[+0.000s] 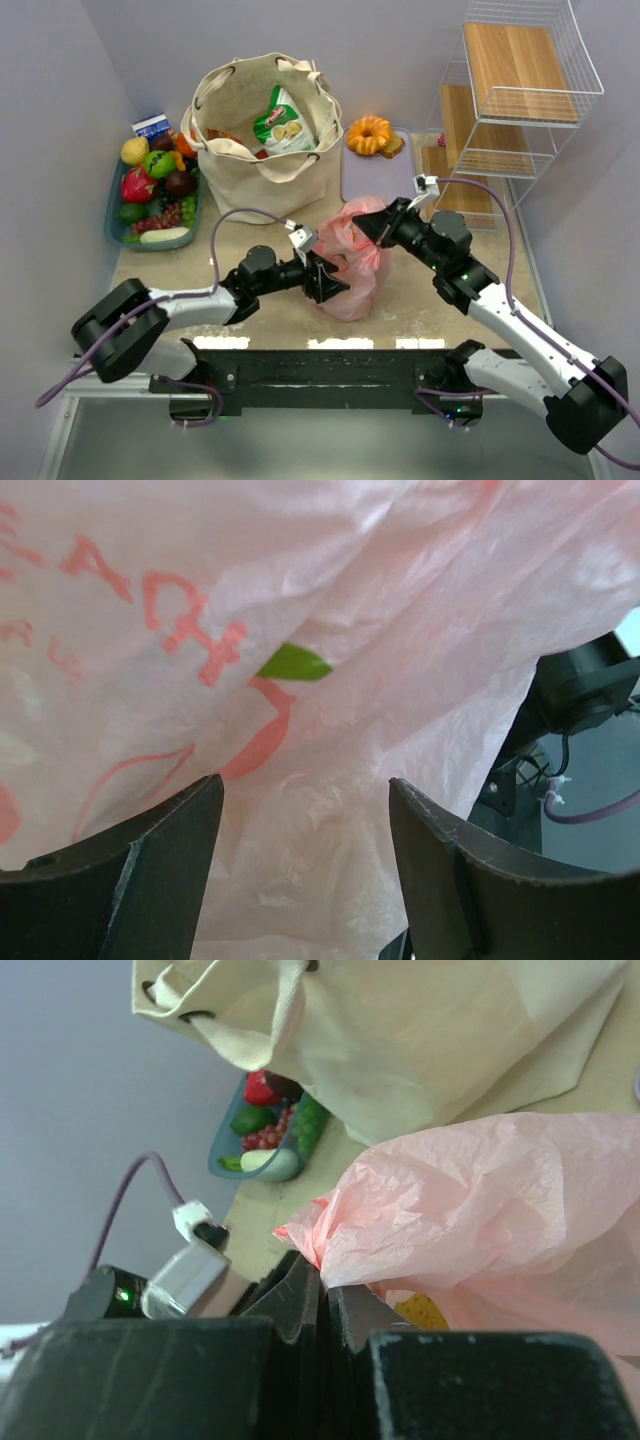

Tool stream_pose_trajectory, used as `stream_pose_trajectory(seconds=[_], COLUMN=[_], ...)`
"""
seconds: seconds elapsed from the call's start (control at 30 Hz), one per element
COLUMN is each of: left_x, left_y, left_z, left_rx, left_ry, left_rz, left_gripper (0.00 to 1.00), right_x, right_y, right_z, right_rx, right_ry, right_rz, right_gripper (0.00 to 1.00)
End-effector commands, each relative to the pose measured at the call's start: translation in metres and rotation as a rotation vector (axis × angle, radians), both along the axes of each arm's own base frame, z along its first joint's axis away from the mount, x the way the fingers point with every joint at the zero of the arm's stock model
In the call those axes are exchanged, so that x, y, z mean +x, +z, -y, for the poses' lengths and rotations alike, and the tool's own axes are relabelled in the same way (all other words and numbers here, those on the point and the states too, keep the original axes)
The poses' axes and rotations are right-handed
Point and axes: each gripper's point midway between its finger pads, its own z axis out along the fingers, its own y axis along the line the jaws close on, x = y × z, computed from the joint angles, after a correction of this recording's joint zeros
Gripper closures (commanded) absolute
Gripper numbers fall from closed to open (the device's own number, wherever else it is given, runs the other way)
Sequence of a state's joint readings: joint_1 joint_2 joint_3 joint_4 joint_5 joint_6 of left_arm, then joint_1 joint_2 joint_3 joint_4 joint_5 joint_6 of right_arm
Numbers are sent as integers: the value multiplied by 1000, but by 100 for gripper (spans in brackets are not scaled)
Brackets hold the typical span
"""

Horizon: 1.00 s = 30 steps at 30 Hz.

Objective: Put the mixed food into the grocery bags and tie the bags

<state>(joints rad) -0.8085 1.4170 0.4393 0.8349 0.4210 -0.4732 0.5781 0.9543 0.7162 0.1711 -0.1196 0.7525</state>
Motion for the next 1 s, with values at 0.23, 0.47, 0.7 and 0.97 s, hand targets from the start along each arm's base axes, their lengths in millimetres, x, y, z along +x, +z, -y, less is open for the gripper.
stream_pose_trajectory(seconds=[0.23, 0.47, 0.7, 0.97], left_x=[21, 24, 33, 47], left_y=[152, 167, 136, 109], left_z=[-31, -32, -12, -11], left_rx=[-201, -292, -286, -178], left_ry=[114, 23, -38, -9], left_rz=[379, 414, 368, 346], left_gripper=[29, 36, 41, 43], right_x=[-28, -41, -48, -46], right_y=[49, 57, 67, 64], right_z=[-24, -29, -29, -28], right_rx=[52, 132, 168, 162], right_ry=[317, 421, 456, 455], right_rz=[151, 148, 151, 136], right_gripper=[100, 100, 100, 100])
